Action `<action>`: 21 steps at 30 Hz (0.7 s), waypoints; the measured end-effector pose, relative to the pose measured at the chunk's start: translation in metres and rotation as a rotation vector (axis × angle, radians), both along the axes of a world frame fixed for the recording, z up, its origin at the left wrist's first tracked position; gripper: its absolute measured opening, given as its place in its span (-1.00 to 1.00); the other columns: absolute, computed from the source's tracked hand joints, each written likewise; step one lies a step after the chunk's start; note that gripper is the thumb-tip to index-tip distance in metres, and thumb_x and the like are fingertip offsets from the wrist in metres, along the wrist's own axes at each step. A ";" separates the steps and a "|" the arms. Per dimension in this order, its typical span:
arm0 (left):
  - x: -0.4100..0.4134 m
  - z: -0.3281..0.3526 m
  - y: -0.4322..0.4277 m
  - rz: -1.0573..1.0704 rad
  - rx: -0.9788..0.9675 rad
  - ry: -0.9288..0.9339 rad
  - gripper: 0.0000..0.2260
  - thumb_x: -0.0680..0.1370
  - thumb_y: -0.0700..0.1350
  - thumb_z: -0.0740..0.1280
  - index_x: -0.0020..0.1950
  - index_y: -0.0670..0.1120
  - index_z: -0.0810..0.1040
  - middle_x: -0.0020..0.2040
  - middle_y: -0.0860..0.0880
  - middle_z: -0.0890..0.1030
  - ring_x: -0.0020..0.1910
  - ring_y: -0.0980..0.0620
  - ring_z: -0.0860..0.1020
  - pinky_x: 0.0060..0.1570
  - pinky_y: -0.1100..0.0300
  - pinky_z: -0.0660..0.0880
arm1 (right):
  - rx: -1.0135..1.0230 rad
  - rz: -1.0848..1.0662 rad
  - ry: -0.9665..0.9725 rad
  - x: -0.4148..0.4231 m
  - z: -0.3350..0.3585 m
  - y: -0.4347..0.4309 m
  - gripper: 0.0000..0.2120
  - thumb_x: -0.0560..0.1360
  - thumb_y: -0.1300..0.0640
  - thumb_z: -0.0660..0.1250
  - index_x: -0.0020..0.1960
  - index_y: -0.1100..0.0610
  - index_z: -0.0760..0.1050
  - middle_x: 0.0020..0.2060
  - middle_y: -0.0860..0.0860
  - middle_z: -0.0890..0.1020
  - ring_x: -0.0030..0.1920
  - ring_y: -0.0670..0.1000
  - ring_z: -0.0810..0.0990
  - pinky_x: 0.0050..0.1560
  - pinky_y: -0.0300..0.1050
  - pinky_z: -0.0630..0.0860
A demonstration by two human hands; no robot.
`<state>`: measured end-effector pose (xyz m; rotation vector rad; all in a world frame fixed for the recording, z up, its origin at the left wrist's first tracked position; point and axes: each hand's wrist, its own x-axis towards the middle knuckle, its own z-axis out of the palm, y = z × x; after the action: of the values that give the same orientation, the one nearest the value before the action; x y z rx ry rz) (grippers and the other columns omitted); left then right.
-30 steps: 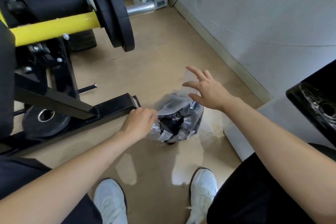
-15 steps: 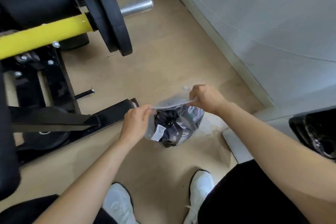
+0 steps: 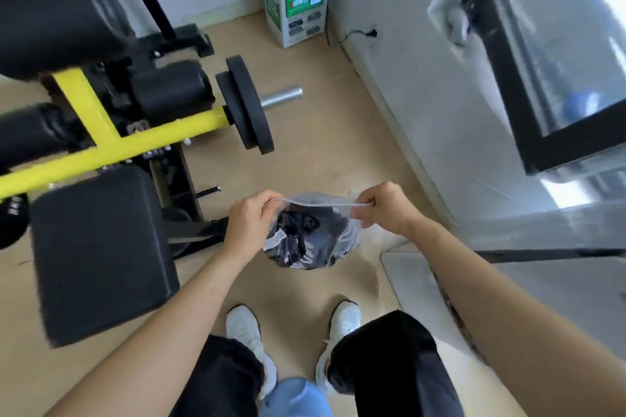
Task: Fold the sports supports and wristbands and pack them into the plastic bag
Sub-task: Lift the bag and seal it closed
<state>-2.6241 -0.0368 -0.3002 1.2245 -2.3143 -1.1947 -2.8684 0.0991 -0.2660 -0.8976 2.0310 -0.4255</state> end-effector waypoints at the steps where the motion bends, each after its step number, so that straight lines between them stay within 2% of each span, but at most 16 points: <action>1: -0.005 0.024 -0.003 0.002 0.005 0.005 -0.78 0.62 0.01 0.31 0.02 -0.07 0.70 -0.30 0.16 0.62 -0.34 0.19 0.52 -0.28 0.31 0.35 | -0.026 -0.029 -0.006 -0.003 0.026 0.000 -0.83 0.42 0.10 0.55 -0.26 0.18 0.66 -0.40 0.09 0.68 -0.36 -0.03 0.68 -0.22 -0.18 0.61; 3: -0.013 0.069 -0.009 0.022 0.021 0.022 -0.84 0.62 -0.05 0.34 0.01 -0.07 0.70 -0.35 0.22 0.58 -0.33 0.27 0.54 -0.26 0.36 0.36 | -0.085 -0.094 -0.014 -0.009 0.074 0.001 -0.81 0.41 0.08 0.55 -0.21 0.20 0.66 -0.40 0.09 0.68 -0.39 -0.07 0.67 -0.30 -0.27 0.57; 5: -0.022 0.111 -0.017 0.034 0.033 0.041 -0.91 0.62 -0.11 0.36 0.01 -0.04 0.68 -0.26 0.20 0.65 -0.24 0.29 0.59 -0.19 0.29 0.43 | -0.127 -0.156 -0.032 -0.018 0.119 -0.003 -0.84 0.41 0.10 0.56 -0.16 0.18 0.65 -0.39 0.04 0.68 -0.37 -0.07 0.69 -0.32 -0.32 0.52; 7: -0.031 0.152 -0.027 0.057 0.044 0.070 -0.97 0.62 -0.09 0.37 0.00 0.00 0.61 -0.17 0.14 0.70 -0.16 0.24 0.62 -0.12 0.22 0.49 | -0.181 -0.180 -0.030 -0.028 0.160 -0.012 -0.88 0.41 0.12 0.56 -0.16 0.10 0.64 -0.41 -0.01 0.67 -0.37 -0.06 0.70 -0.32 -0.36 0.48; 9: -0.041 0.188 -0.039 0.072 0.029 0.100 -0.94 0.61 -0.07 0.38 -0.05 0.00 0.55 -0.19 0.11 0.69 -0.22 0.20 0.60 -0.17 0.16 0.48 | -0.242 -0.208 -0.029 -0.038 0.195 -0.026 -0.90 0.41 0.15 0.56 -0.16 0.06 0.64 -0.45 -0.04 0.65 -0.39 -0.06 0.69 -0.36 -0.39 0.44; 11: -0.051 0.215 -0.054 0.091 -0.001 0.129 -0.91 0.58 -0.08 0.42 -0.10 -0.02 0.57 -0.24 0.08 0.66 -0.24 0.11 0.59 -0.19 0.05 0.50 | -0.283 -0.234 -0.031 -0.049 0.223 -0.043 -0.91 0.42 0.17 0.55 -0.12 0.12 0.67 -0.45 0.00 0.65 -0.42 -0.09 0.67 -0.38 -0.41 0.44; 13: -0.061 0.235 -0.074 0.094 -0.034 0.146 -0.91 0.57 -0.07 0.43 -0.12 0.00 0.60 -0.27 0.10 0.65 -0.26 0.08 0.60 -0.22 0.01 0.52 | -0.306 -0.237 -0.010 -0.061 0.245 -0.064 -0.91 0.42 0.17 0.54 -0.11 0.18 0.68 -0.43 0.07 0.67 -0.42 -0.10 0.66 -0.34 -0.38 0.48; 16: -0.081 0.256 -0.110 0.081 -0.057 0.174 -0.92 0.57 -0.04 0.43 -0.11 0.01 0.61 -0.31 0.12 0.62 -0.34 0.11 0.55 -0.30 0.06 0.46 | -0.338 -0.254 0.012 -0.085 0.269 -0.103 -0.89 0.42 0.17 0.55 -0.12 0.20 0.68 -0.39 0.13 0.68 -0.37 0.00 0.70 -0.17 -0.17 0.63; 19: -0.104 0.271 -0.156 0.086 -0.085 0.210 -0.91 0.56 -0.07 0.44 -0.08 -0.08 0.65 -0.28 0.12 0.64 -0.32 0.15 0.55 -0.26 0.14 0.46 | -0.356 -0.264 0.012 -0.109 0.284 -0.151 -0.87 0.41 0.14 0.55 -0.10 0.18 0.68 -0.37 0.11 0.70 -0.36 0.02 0.71 -0.11 -0.09 0.66; 21: -0.118 0.276 -0.192 0.085 -0.113 0.221 -0.89 0.56 -0.07 0.44 -0.07 -0.11 0.67 -0.24 0.11 0.67 -0.26 0.15 0.60 -0.19 0.09 0.52 | -0.374 -0.284 0.016 -0.120 0.290 -0.185 -0.86 0.41 0.13 0.56 -0.10 0.18 0.69 -0.37 0.11 0.70 -0.35 0.04 0.71 -0.11 -0.07 0.67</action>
<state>-2.7423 -0.2283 -0.0243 1.0820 -2.1162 -1.0948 -2.9889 -0.0861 0.0238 -0.8301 2.1383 -0.9821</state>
